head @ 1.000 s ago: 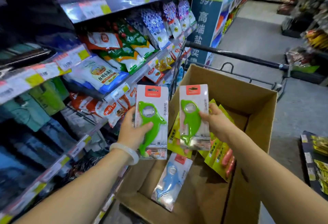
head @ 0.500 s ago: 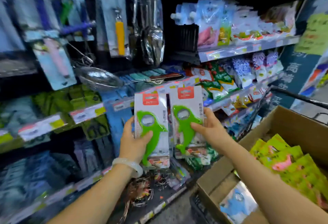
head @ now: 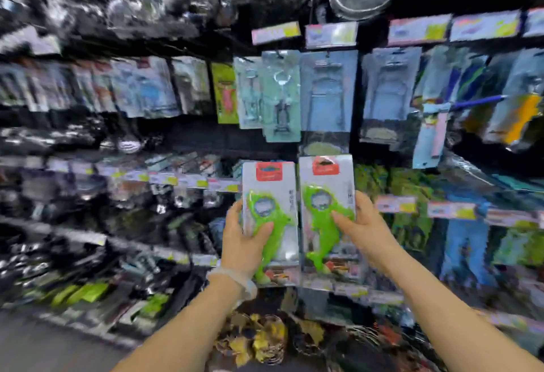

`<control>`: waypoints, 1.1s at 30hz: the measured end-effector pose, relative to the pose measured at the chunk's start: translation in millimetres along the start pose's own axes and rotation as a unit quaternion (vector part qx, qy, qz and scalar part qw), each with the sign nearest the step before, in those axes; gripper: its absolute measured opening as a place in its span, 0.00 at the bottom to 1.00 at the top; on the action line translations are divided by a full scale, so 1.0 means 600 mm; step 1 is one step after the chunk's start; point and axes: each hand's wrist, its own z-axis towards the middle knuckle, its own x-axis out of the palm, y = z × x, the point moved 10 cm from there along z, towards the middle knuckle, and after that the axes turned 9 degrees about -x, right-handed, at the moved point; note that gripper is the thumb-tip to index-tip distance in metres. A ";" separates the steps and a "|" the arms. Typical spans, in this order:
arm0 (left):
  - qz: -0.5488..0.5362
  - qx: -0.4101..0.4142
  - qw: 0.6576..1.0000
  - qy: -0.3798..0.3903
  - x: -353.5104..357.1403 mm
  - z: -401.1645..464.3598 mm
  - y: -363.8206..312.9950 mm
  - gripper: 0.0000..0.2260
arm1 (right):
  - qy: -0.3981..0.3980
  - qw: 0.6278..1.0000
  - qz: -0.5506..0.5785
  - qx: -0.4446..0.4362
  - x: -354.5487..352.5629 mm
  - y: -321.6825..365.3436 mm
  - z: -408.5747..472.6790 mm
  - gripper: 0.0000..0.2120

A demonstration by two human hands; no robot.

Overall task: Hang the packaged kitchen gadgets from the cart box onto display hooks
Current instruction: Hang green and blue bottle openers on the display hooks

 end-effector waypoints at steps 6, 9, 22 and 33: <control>-0.018 0.016 0.996 -0.089 -0.209 0.030 -0.024 0.23 | 0.106 0.993 0.030 -0.048 0.250 0.048 0.069 0.17; -0.029 0.025 0.992 -0.122 -0.303 0.067 -0.033 0.24 | 0.144 0.986 0.034 -0.079 0.359 0.059 0.120 0.19; -0.002 0.079 0.986 -0.147 -0.505 0.353 -0.085 0.25 | 0.170 0.974 0.070 -0.135 0.637 0.078 0.395 0.19; -0.013 0.102 0.986 -0.134 -0.574 0.531 -0.099 0.22 | 0.131 0.982 0.027 -0.134 0.719 0.062 0.511 0.19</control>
